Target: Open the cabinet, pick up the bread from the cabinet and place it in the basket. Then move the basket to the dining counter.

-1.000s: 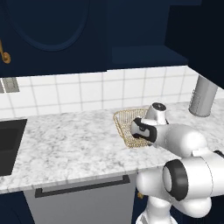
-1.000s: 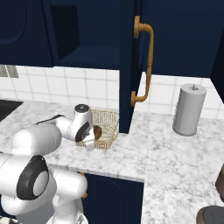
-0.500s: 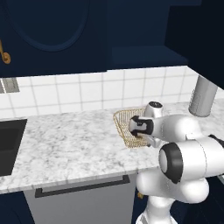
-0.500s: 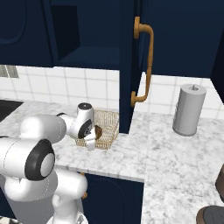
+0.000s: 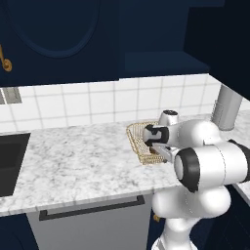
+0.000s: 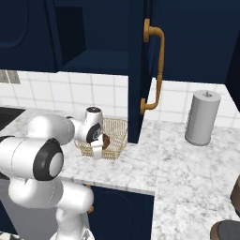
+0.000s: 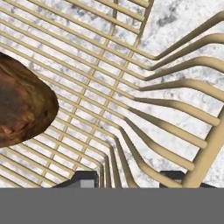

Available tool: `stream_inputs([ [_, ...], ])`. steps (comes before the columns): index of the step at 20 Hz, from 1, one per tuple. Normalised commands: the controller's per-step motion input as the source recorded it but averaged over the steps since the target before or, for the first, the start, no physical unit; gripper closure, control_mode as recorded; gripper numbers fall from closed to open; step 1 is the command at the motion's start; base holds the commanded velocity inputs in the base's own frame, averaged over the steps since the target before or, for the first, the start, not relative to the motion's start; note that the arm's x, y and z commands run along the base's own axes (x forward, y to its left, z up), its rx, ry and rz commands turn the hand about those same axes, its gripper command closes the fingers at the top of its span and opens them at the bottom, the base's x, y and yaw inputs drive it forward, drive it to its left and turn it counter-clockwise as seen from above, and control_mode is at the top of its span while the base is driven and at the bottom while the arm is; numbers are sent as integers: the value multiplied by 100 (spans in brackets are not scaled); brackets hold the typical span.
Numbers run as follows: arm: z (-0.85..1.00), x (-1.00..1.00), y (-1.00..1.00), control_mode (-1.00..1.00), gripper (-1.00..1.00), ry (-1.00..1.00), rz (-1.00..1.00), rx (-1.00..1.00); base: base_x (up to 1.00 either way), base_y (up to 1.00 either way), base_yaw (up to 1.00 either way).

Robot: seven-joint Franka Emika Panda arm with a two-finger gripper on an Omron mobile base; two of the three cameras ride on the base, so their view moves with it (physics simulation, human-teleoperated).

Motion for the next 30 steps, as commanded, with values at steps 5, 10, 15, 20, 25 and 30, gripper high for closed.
stream_inputs([
  [5, -47, 5, 0, -100, 100, -10, 0, 0, 0, 0, 0],
  [10, -9, -23, 0, -100, 100, -33, 0, 0, 0, 0, 0],
  [15, 33, -20, -9, -100, 100, -23, 0, 0, 0, 0, 0],
  [20, 70, -46, -5, -100, 100, -3, 0, 0, 0, 0, 0],
  [25, 99, -87, 0, -100, 100, 0, 0, 0, 0, 0, 0],
  [30, 86, -100, 2, -100, 100, 0, 0, 1, 0, 0, 0],
])
